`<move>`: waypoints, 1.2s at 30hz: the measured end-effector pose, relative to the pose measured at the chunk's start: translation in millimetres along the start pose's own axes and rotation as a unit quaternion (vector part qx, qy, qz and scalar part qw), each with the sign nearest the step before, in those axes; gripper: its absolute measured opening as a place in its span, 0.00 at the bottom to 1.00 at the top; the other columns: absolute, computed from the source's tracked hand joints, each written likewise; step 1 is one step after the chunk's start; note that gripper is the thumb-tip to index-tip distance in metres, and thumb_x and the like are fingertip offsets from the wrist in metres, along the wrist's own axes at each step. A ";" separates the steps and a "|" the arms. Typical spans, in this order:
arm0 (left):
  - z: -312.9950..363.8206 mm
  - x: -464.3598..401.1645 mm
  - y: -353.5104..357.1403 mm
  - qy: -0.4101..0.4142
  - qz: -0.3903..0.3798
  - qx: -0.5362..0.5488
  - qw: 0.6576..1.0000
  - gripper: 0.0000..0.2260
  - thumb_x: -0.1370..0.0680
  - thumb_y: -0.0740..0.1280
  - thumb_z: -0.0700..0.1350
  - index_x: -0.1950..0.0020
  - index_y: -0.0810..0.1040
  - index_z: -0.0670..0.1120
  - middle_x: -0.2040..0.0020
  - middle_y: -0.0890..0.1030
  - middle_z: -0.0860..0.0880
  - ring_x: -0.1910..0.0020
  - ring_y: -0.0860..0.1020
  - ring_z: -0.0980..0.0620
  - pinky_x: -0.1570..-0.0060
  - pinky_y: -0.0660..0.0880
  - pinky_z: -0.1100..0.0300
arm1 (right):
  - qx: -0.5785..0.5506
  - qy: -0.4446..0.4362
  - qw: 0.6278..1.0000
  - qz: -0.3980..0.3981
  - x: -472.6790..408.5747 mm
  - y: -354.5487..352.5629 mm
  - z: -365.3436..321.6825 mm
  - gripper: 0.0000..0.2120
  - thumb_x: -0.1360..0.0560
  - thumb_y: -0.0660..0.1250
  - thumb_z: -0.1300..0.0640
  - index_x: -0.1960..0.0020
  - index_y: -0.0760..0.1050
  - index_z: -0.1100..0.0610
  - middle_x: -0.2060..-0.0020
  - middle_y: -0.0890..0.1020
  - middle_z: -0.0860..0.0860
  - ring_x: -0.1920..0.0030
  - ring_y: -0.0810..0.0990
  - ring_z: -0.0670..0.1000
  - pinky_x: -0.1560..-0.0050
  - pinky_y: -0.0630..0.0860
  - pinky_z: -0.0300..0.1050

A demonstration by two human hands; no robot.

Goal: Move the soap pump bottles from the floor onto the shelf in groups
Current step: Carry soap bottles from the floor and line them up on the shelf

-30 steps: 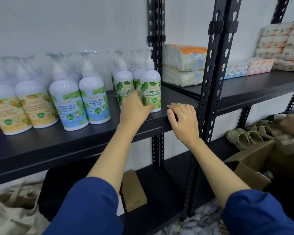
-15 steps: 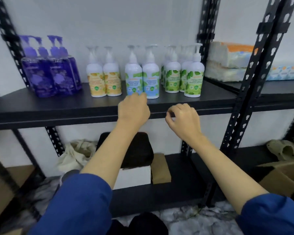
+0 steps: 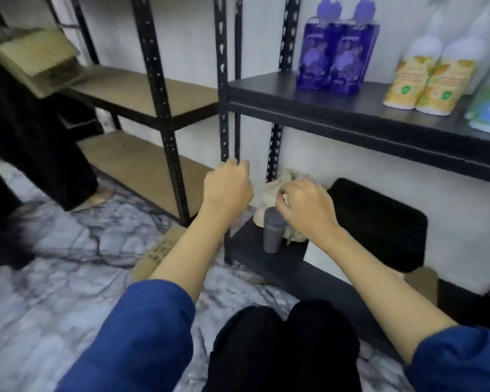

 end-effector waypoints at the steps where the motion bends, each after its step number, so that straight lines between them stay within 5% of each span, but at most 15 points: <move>1: -22.3 6.7 6.3 -0.025 -0.007 -0.005 1.000 0.11 0.21 0.57 0.41 0.40 0.72 0.41 0.44 0.75 0.42 0.45 0.74 0.39 0.57 0.69 0.50 | -0.022 -0.013 1.000 -0.016 -3.7 17.2 -14.6 0.11 0.30 0.62 0.57 0.65 0.79 0.60 0.68 0.82 0.55 0.66 0.80 0.57 0.68 0.73 0.43; 11: -207.2 126.6 100.5 -0.303 -0.067 0.029 0.950 0.13 0.21 0.59 0.41 0.39 0.75 0.40 0.41 0.75 0.40 0.45 0.75 0.38 0.56 0.68 0.51 | -0.153 -0.145 0.970 -0.125 17.4 175.2 -139.4 0.13 0.29 0.59 0.57 0.65 0.79 0.60 0.69 0.81 0.55 0.68 0.78 0.56 0.69 0.74 0.46; 14: -241.1 177.1 136.8 -0.389 -0.094 0.034 0.916 0.14 0.22 0.59 0.40 0.38 0.75 0.42 0.40 0.75 0.41 0.44 0.74 0.39 0.52 0.69 0.52 | -0.159 -0.184 0.951 -0.190 37.7 223.0 -165.6 0.04 0.36 0.71 0.64 0.68 0.78 0.62 0.71 0.80 0.56 0.70 0.79 0.57 0.72 0.73 0.44; 16: -254.5 214.3 159.4 -0.449 -0.118 0.043 0.885 0.14 0.22 0.59 0.40 0.37 0.75 0.42 0.39 0.75 0.41 0.43 0.74 0.39 0.50 0.70 0.52 | -0.148 -0.226 0.927 -0.261 55.9 257.2 -181.6 0.08 0.41 0.76 0.64 0.69 0.77 0.62 0.72 0.79 0.56 0.70 0.78 0.57 0.73 0.73 0.44; 20: -255.7 278.3 209.6 -0.538 -0.129 0.094 0.828 0.11 0.23 0.61 0.41 0.43 0.76 0.40 0.44 0.78 0.39 0.46 0.75 0.38 0.51 0.70 0.51 | -0.110 -0.272 0.869 -0.398 94.4 324.5 -207.3 0.11 0.26 0.63 0.58 0.47 0.76 0.62 0.51 0.80 0.57 0.48 0.78 0.58 0.54 0.72 0.47; 24: -234.3 308.3 268.7 -0.611 -0.123 0.169 0.763 0.08 0.25 0.63 0.45 0.59 0.76 0.40 0.61 0.80 0.42 0.56 0.77 0.40 0.62 0.65 0.56 | -0.099 -0.216 0.836 -0.495 130.1 378.5 -219.2 0.13 0.23 0.59 0.57 0.40 0.70 0.62 0.44 0.77 0.58 0.43 0.76 0.59 0.52 0.70 0.47; 27: -232.2 327.4 311.4 -0.706 -0.097 0.198 0.673 0.17 0.31 0.58 0.54 0.57 0.76 0.41 0.60 0.81 0.42 0.56 0.78 0.39 0.58 0.72 0.55 | -0.135 -0.153 0.793 -0.574 157.3 414.3 -223.0 0.21 0.25 0.64 0.55 0.35 0.66 0.61 0.39 0.75 0.59 0.39 0.73 0.59 0.46 0.71 0.50; 30: -238.7 346.2 349.7 -0.737 -0.059 0.198 0.644 0.23 0.34 0.55 0.60 0.51 0.73 0.45 0.56 0.80 0.45 0.56 0.78 0.41 0.53 0.76 0.50 | -0.216 -0.098 0.751 -0.616 175.9 440.6 -227.7 0.31 0.27 0.68 0.56 0.28 0.60 0.59 0.34 0.71 0.59 0.34 0.70 0.59 0.41 0.71 0.52; 34: -238.8 342.4 373.2 -0.743 0.066 0.280 0.605 0.23 0.31 0.71 0.38 0.38 0.71 0.40 0.48 0.79 0.47 0.48 0.78 0.48 0.48 0.72 0.66 | -0.305 -0.039 0.709 -0.635 190.5 467.8 -239.3 0.37 0.30 0.71 0.56 0.26 0.57 0.56 0.32 0.69 0.58 0.34 0.69 0.62 0.40 0.70 0.56; 36: -237.3 339.2 380.4 -0.752 0.112 0.283 0.585 0.27 0.32 0.72 0.34 0.34 0.68 0.38 0.42 0.77 0.45 0.43 0.76 0.49 0.43 0.71 0.63 | -0.333 -0.011 0.697 -0.635 192.4 478.7 -246.3 0.41 0.32 0.73 0.53 0.25 0.56 0.53 0.30 0.67 0.56 0.32 0.67 0.61 0.36 0.67 0.59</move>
Point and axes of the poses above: each hand's wrist, its own x-axis away from the middle knuckle, its own y-axis out of the palm, z = x × y, the point moved 4 cm from there along -x, towards the middle knuckle
